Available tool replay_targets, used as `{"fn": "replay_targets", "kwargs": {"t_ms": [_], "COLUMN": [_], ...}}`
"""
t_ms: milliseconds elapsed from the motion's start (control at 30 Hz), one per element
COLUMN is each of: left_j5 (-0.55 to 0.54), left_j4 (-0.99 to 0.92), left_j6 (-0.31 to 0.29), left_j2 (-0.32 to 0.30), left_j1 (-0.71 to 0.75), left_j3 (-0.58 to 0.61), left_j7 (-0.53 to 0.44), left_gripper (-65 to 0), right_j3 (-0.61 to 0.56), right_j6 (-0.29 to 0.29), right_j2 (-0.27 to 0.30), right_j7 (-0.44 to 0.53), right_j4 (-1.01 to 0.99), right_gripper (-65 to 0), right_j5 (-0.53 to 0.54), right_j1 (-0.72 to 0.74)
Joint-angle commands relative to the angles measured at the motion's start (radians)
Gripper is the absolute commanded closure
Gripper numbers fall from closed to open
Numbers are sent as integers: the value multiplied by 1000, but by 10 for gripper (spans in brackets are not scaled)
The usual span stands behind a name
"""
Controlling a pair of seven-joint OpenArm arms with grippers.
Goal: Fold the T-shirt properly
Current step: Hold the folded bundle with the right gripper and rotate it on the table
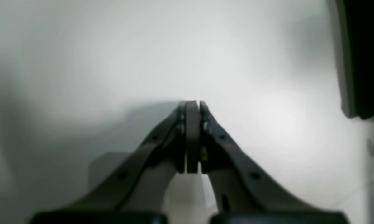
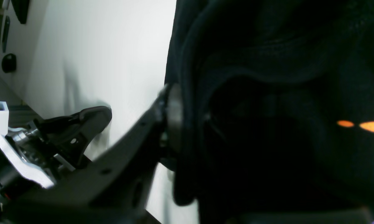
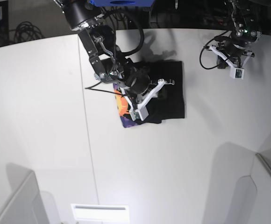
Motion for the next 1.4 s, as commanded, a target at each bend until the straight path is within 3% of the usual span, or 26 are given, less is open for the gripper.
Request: {"fn": "replay_targets", "kwargs": {"t_ms": [0, 133, 233, 933, 1367], "left_j5": [-6, -6, -6, -6, -6], "left_j4": [14, 14, 14, 14, 14], "left_j6": [1, 1, 1, 1, 1], "left_j2": [-9, -9, -9, -9, -9], "left_j1": [4, 4, 4, 6, 6], "left_j3": [-6, -6, -6, -7, -7], "left_j7": [-12, -12, -12, -12, -12], "left_gripper": [0, 0, 0, 0, 0], "right_j3": [0, -2, -4, -10, -249], "right_j6": [8, 8, 8, 8, 8], "right_j2": [-11, -11, -11, -40, -49], "right_j7": [15, 15, 15, -17, -14], "right_j4": [15, 15, 15, 1, -97], "right_gripper": [-155, -266, -300, -309, -305], "right_j5": [13, 12, 12, 15, 16], "right_j1": [17, 17, 17, 72, 187]}}
